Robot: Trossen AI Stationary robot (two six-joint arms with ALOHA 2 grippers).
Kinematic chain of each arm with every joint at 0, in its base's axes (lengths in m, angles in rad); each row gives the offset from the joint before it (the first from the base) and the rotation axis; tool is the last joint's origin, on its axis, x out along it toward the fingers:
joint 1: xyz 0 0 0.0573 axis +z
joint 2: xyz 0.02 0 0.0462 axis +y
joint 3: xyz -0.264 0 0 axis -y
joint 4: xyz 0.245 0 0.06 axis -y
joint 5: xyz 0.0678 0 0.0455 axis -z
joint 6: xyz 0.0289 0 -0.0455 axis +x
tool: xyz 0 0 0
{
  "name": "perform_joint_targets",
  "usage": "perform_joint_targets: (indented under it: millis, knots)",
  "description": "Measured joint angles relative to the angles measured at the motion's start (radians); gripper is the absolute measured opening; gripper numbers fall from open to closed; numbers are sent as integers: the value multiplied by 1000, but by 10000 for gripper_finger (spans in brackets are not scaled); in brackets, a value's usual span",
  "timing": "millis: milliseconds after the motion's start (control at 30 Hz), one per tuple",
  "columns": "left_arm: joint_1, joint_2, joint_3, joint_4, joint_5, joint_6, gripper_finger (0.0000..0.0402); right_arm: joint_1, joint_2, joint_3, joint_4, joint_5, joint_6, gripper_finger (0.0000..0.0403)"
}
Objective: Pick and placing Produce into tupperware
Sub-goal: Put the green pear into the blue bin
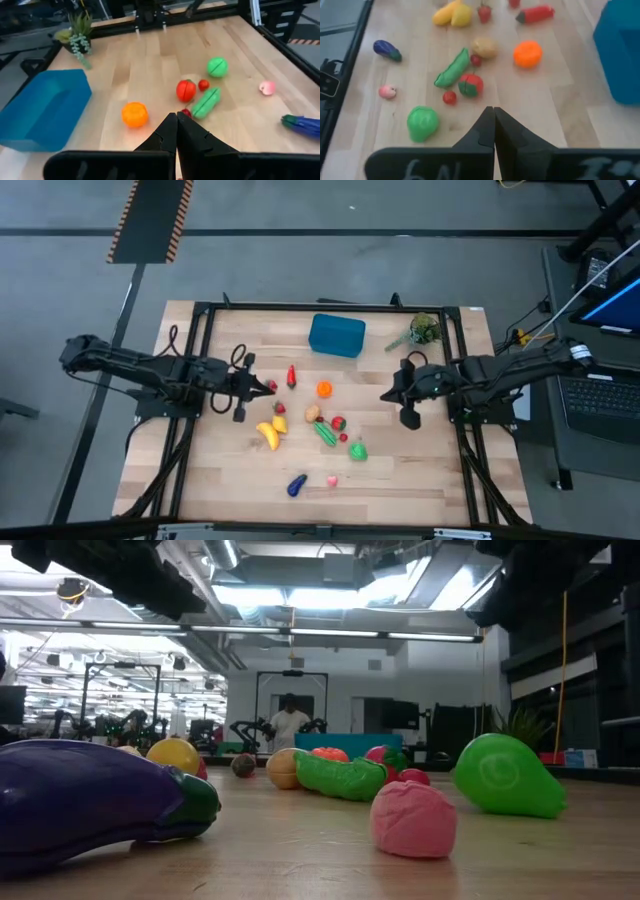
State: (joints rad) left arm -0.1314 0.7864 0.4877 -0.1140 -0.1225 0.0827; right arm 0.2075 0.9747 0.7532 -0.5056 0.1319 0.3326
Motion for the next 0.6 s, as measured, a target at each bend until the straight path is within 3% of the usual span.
perform_joint_targets:
  millis: [167, 333, 600]
  knots:
    - [-76, 12, 0, -10, -50, -34, 0, 95, 96, 105, -102, 90, 95, 2]
    - [-181, 63, 1, -2, -172, -62, 0, 188, 226, 205, -132, 179, 160, 1]
    - [-264, 158, 0, -7, -227, -159, 0, 260, 456, 333, -240, 189, 346, 1]
